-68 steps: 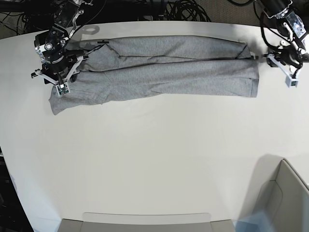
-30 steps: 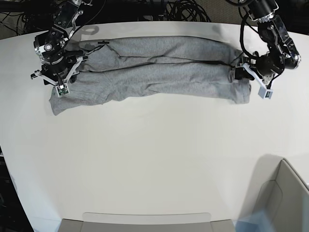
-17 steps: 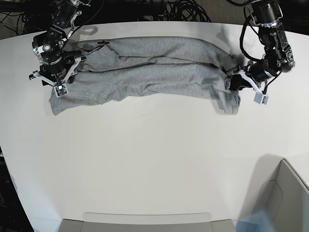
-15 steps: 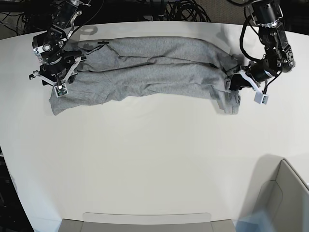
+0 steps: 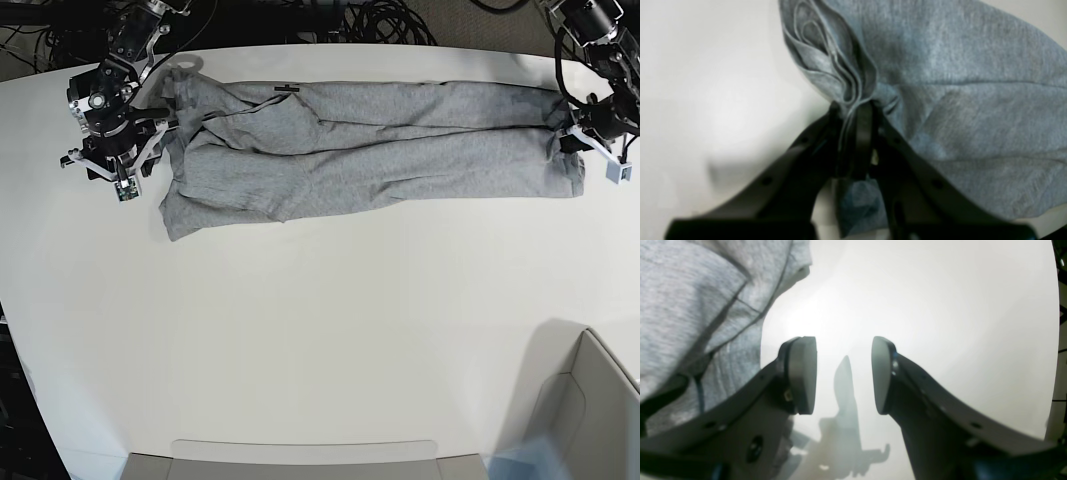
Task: Fold the T-shirt properly
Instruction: 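Grasp the shirt's side edge with the left gripper and fold it inward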
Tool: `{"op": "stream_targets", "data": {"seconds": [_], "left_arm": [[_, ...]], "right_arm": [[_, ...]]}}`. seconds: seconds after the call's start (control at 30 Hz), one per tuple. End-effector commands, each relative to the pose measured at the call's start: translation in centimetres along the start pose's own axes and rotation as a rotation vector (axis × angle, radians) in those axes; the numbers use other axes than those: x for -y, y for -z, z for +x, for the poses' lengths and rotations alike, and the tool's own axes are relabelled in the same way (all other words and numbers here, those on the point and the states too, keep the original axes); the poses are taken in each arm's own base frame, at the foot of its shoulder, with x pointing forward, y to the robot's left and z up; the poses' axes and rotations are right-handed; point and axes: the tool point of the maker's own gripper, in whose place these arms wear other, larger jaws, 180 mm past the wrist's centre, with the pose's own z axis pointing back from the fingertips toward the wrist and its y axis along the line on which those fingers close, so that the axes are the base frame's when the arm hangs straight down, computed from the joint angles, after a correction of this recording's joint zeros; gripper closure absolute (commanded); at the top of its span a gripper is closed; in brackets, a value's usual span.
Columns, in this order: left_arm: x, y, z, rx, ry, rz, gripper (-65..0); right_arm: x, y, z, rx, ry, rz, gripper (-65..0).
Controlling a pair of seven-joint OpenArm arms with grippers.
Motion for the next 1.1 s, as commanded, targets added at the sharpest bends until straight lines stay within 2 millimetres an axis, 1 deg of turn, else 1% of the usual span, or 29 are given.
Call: {"op": "stream_targets", "data": {"seconds": [0.0, 0.13, 0.2, 0.27, 0.33, 0.37, 0.5, 0.6, 0.67, 0.7, 0.77, 0.83, 0.9, 1.0, 1.07], "left_arm": [[-1.4, -0.4, -2.9, -0.155, 0.022, 0.082, 0.0], [-1.0, -1.7, -0.9, -0.097, 0.082, 0.114, 0.0], [-0.3, -2.2, -0.4, -0.084, 0.105, 0.121, 0.0], [-0.1, -3.3, -0.1, -0.07, 0.145, 0.149, 0.0], [0.3, -4.8, 1.0, -0.019, 0.186, 0.182, 0.0], [0.9, -5.1, 1.2, 0.006, 0.195, 0.184, 0.0], [3.8, -7.7, 3.5, 0.132, 0.286, 0.216, 0.0], [6.3, -9.0, 4.0, 0.201, 0.336, 0.221, 0.0], [7.6, -9.5, 4.4, 0.237, 0.352, 0.216, 0.0], [8.2, -9.4, 4.4, 0.241, 0.359, 0.207, 0.0], [9.7, -8.5, 3.9, 0.219, 0.395, 0.172, 0.0], [10.8, -7.4, 2.1, 0.169, 0.41, 0.134, 0.0], [12.1, -6.6, 0.8, 0.142, 0.418, 0.096, 0.0], [14.9, -5.5, -0.2, 0.13, 0.443, 0.024, 0.0], [16.1, -5.0, -0.7, 0.128, 0.433, -0.01, 0.0]], "right_arm": [[0.3, -0.2, 1.2, 0.042, -0.01, -0.001, -27.1], [0.2, -0.2, 1.2, 0.043, -0.011, 0.0, -27.1], [0.2, -0.2, 1.1, 0.04, -0.01, 0.0, -27.1], [0.3, -0.2, 1.1, 0.04, -0.009, -0.001, -27.1], [0.3, -0.2, 1.1, 0.04, -0.009, -0.001, -27.1], [0.3, -0.2, 1.2, 0.041, -0.009, -0.002, -27.1], [0.3, -0.2, 1.2, 0.042, -0.01, -0.001, -27.1], [0.2, -0.2, 1.2, 0.043, -0.01, 0.001, -27.1], [0.2, -0.2, 1.2, 0.043, -0.01, 0.001, -27.1], [0.2, -0.2, 1.2, 0.043, -0.01, 0.001, -27.1], [0.2, -0.2, 1.2, 0.043, -0.01, 0.001, -27.1], [0.2, -0.2, 1.2, 0.043, -0.01, 0.001, -27.1], [0.2, -0.2, 1.2, 0.043, -0.01, 0.001, -27.1], [0.2, -0.2, 1.2, 0.043, -0.01, 0.001, -27.1], [0.2, -0.2, 1.2, 0.043, -0.01, 0.001, -27.1]]}}
